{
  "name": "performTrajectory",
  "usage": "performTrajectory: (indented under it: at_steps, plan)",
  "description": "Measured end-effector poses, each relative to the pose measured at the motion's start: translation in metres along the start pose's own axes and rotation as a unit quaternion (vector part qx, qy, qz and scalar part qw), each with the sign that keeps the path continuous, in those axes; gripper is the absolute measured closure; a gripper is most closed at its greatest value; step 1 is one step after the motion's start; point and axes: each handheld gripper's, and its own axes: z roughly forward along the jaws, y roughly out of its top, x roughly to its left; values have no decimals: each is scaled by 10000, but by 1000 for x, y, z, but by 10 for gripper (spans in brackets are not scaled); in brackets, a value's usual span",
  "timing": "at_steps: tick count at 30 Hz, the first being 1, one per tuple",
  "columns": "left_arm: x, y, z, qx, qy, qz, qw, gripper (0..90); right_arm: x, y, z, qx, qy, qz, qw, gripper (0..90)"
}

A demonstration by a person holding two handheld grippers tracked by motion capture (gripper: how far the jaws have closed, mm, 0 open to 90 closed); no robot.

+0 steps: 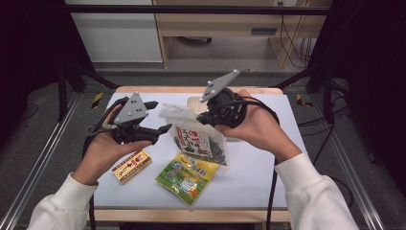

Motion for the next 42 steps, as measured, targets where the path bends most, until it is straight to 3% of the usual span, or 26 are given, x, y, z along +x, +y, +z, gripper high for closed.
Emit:
performTrajectory:
  at_steps: [6, 12, 16, 22, 30, 32, 33, 37, 38, 39, 42]
  plan:
    - [4, -21, -9, 231, 244, -387, 9987, 179, -23, -17, -28, -458, -69, 685, 9966, 885]
    - [3, -55, -9, 451, 332, -699, 9960, 163, -43, -33, -45, -590, -223, 1107, 9919, 886]
    - [3, -72, -6, 662, 430, -745, 9941, 147, -50, -41, -49, -567, -337, 1222, 9903, 886]
    - [4, -96, -4, 753, 465, -939, 9916, 139, -56, -49, -57, -689, -413, 1380, 9872, 886]
    - [-10, -126, -3, 1002, 677, -1081, 9868, 117, -65, -53, -69, -885, -550, 1565, 9822, 886]
    - [-14, -133, -2, 1012, 708, -1157, 9856, 105, -67, -53, -70, -898, -606, 1597, 9812, 886]
    - [-18, -142, -1, 985, 709, -1352, 9834, 104, -69, -52, -72, -926, -644, 1618, 9803, 886]
    - [-21, -156, 0, 926, 799, -1508, 9810, 102, -75, -52, -73, -972, -683, 1641, 9793, 886]
    - [-23, -167, 1, 866, 883, -1655, 9784, 102, -80, -52, -74, -1000, -714, 1679, 9781, 886]
    - [-24, -171, 2, 855, 908, -1709, 9774, 102, -82, -52, -74, -1022, -720, 1690, 9777, 886]
    - [-25, -178, 3, 923, 885, -1717, 9768, 102, -87, -53, -75, -1103, -713, 1683, 9769, 886]
